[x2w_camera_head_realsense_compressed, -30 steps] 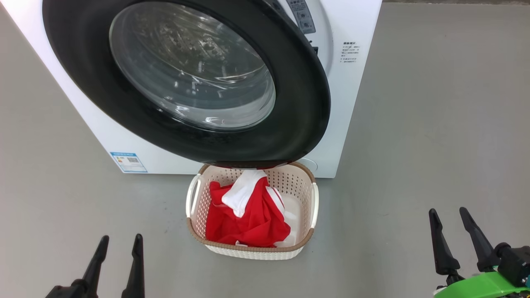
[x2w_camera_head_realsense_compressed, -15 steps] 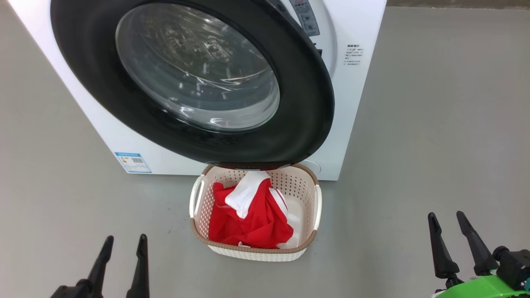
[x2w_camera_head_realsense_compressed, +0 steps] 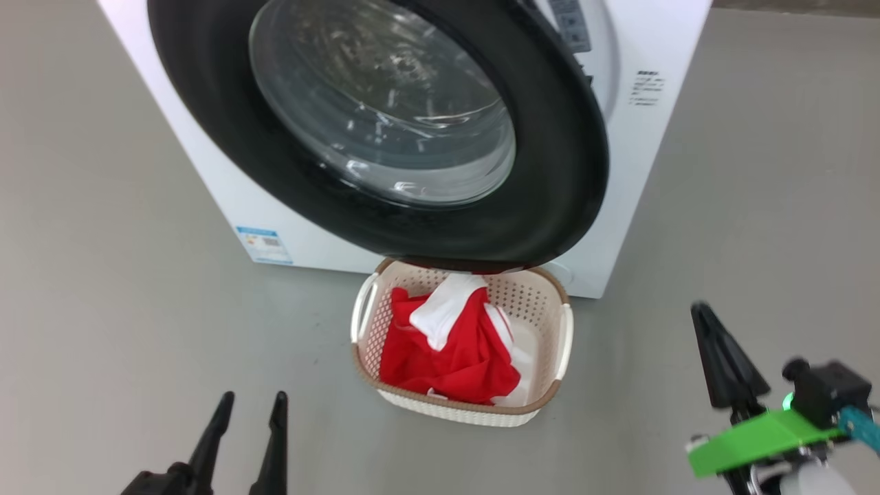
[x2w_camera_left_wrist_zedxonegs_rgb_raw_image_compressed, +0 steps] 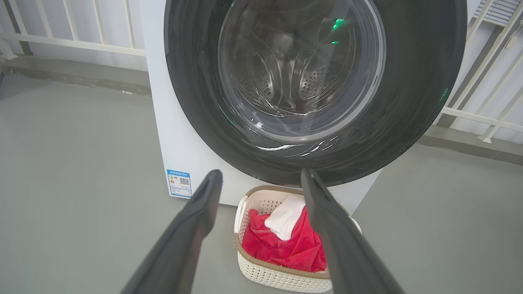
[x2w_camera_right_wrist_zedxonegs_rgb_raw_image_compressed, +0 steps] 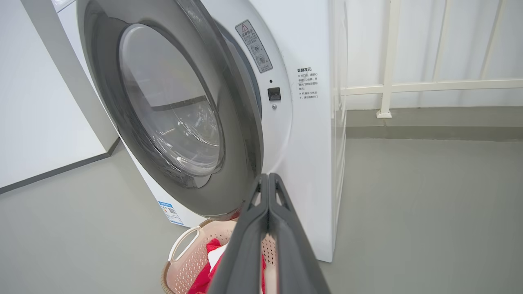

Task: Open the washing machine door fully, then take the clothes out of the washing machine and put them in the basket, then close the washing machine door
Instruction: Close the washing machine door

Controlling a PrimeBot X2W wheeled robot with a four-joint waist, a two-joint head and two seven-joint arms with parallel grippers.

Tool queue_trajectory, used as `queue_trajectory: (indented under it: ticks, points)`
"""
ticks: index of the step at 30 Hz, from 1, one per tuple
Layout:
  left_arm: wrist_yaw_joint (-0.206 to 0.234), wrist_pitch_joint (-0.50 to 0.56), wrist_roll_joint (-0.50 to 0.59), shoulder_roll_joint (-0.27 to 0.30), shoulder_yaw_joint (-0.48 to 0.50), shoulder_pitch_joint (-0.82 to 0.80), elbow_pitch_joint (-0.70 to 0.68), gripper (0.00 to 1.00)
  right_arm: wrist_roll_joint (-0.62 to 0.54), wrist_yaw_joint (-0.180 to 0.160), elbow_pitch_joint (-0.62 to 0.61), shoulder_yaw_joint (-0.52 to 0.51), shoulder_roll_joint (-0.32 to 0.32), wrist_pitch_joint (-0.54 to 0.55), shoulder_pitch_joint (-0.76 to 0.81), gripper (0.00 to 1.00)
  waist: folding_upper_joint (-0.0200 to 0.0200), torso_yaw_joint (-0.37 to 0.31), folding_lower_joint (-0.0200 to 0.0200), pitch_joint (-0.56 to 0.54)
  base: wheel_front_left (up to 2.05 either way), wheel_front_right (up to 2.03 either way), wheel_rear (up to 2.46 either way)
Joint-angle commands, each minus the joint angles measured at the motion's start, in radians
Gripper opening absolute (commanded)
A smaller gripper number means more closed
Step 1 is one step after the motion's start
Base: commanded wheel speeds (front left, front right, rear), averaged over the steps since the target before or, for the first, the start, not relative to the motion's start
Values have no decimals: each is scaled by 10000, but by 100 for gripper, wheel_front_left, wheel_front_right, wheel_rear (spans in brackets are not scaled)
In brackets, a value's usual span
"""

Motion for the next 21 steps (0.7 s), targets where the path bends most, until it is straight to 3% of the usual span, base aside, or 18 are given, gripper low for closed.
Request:
queue_trajectory:
  ticks: [1,11,21]
  points:
    - [-56,-120,-182,48,169,-303,-258,100,123,63,-188,383,-215,-65,-691,0,-1,360,0,310,0,0,0]
    - [-56,-120,-904,45,-451,-779,-270,100,198,63,288,1074,-571,-65,-2941,0,-1,1251,0,1140,0,0,0]
    - [-56,-120,-1334,44,-672,-1275,-338,100,192,63,708,809,-801,-65,-4482,0,-1,1869,0,1933,0,0,0]
